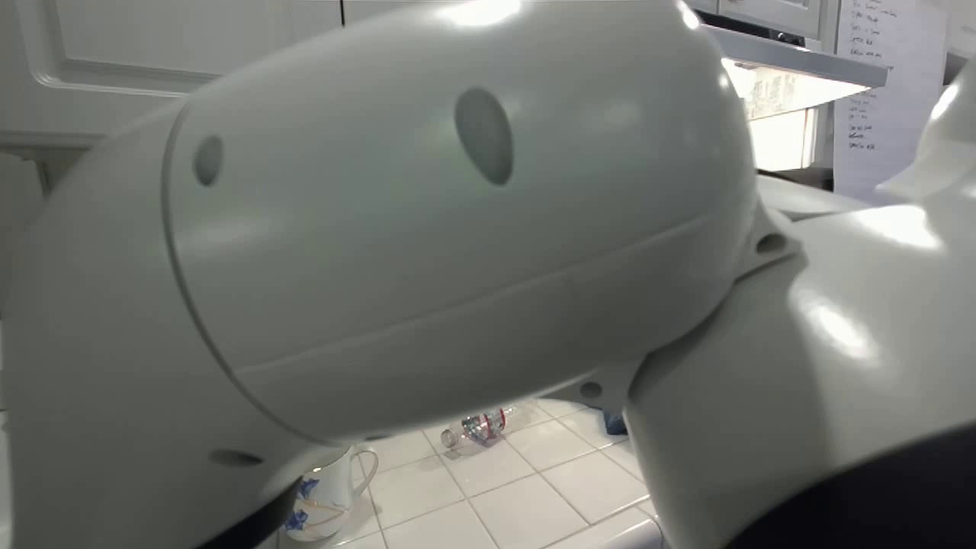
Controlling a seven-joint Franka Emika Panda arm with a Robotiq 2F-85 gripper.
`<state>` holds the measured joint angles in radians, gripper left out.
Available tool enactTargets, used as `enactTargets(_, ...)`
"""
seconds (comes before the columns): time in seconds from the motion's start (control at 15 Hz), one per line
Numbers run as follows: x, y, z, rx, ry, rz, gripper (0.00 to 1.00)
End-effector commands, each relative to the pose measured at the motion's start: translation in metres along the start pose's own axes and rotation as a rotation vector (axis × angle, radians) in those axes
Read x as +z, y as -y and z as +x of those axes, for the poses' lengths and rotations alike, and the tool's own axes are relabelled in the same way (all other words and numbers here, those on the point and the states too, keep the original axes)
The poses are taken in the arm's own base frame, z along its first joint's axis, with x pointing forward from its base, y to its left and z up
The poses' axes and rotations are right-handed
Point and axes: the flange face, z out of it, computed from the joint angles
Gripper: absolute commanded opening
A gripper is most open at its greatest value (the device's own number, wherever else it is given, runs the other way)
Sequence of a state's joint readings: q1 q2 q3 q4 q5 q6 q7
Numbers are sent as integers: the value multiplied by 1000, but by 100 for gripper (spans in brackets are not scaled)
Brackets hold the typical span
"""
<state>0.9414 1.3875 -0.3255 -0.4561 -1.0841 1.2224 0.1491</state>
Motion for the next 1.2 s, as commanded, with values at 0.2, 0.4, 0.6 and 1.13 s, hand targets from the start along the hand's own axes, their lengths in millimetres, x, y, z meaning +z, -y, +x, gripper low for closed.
enactTargets(0.2, -2, -1, 2, -16, -17, -27, 1)
enactTargets(0.4, 10, -17, 4, 27, -4, 42, 1)
enactTargets(0.6, 21, -33, 7, 82, 3, 140, 1)
enactTargets(1.13, 69, -67, 26, 241, 3, 485, 1)
